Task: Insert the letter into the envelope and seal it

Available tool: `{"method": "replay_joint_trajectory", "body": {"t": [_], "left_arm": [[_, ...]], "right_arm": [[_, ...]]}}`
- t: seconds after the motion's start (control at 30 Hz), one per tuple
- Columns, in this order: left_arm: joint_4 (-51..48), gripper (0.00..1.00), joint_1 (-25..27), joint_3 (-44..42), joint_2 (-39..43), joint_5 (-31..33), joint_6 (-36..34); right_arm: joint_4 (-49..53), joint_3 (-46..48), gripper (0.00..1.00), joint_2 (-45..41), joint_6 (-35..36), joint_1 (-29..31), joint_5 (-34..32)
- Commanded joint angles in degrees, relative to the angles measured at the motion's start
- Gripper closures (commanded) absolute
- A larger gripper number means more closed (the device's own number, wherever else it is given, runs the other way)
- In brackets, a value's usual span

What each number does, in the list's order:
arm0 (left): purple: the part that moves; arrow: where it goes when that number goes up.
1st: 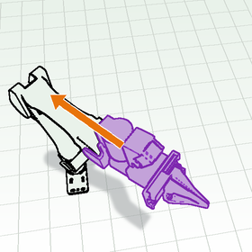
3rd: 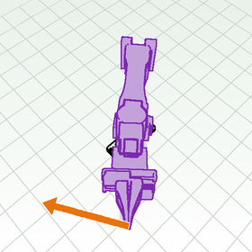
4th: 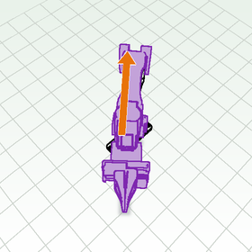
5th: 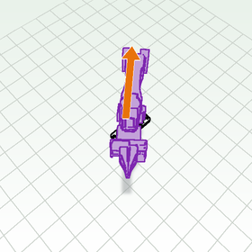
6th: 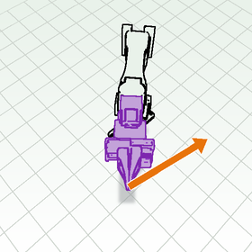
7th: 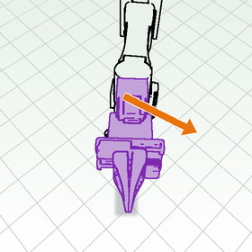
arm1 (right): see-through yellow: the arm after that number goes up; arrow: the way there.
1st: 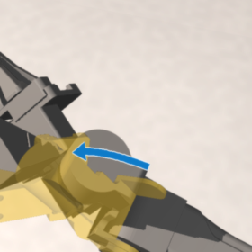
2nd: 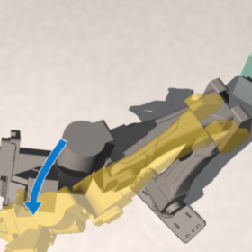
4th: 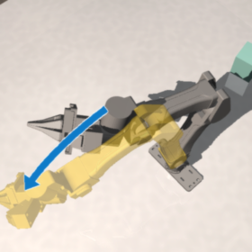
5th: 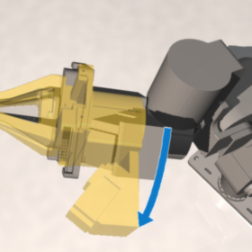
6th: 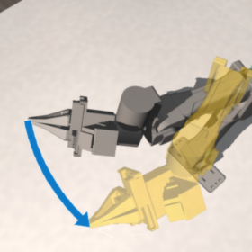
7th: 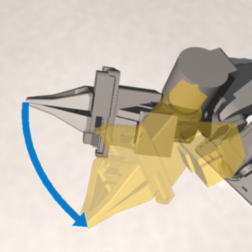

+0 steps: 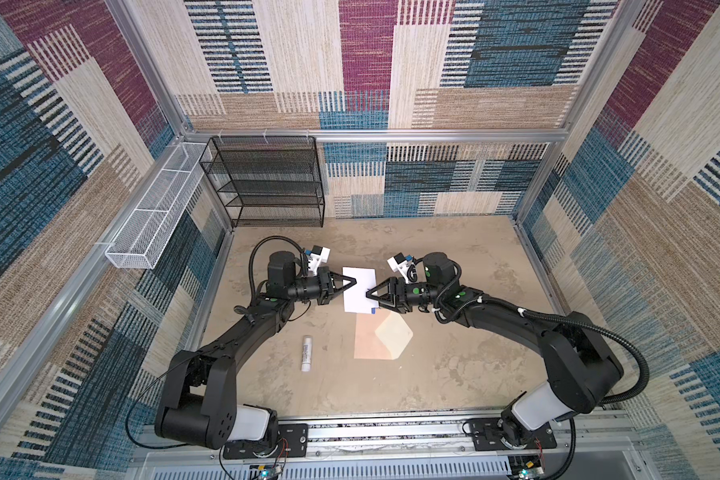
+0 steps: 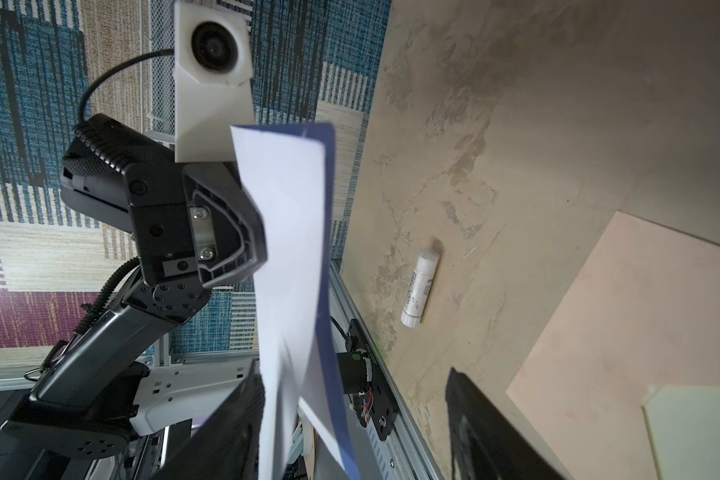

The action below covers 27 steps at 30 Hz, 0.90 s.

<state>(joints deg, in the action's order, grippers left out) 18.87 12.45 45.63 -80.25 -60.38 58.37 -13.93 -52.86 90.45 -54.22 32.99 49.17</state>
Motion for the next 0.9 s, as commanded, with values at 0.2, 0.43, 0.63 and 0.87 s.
{"method": "replay_joint_trajectory", "body": {"t": [0.2, 0.43, 0.63, 0.87], "left_arm": [[3.3, 1.0, 1.3, -0.2, -0.4, -0.9, 1.0], [2.4, 1.0, 1.5, 0.5, -0.8, -1.0, 0.2], [2.5, 1.0, 2.4, 0.9, -1.4, -0.7, -0.1], [5.0, 1.0, 3.1, 0.9, -1.9, -0.3, 1.4]], "right_arm": [[-10.8, -0.7, 0.54, 0.8, -5.7, 0.1, 5.6], [-10.5, 0.3, 0.77, -0.2, -6.4, 0.1, 5.9], [-12.1, 0.3, 0.66, 0.2, -8.3, 0.1, 6.0], [-13.5, -0.2, 0.73, 0.9, -9.7, 0.3, 7.0]]}}
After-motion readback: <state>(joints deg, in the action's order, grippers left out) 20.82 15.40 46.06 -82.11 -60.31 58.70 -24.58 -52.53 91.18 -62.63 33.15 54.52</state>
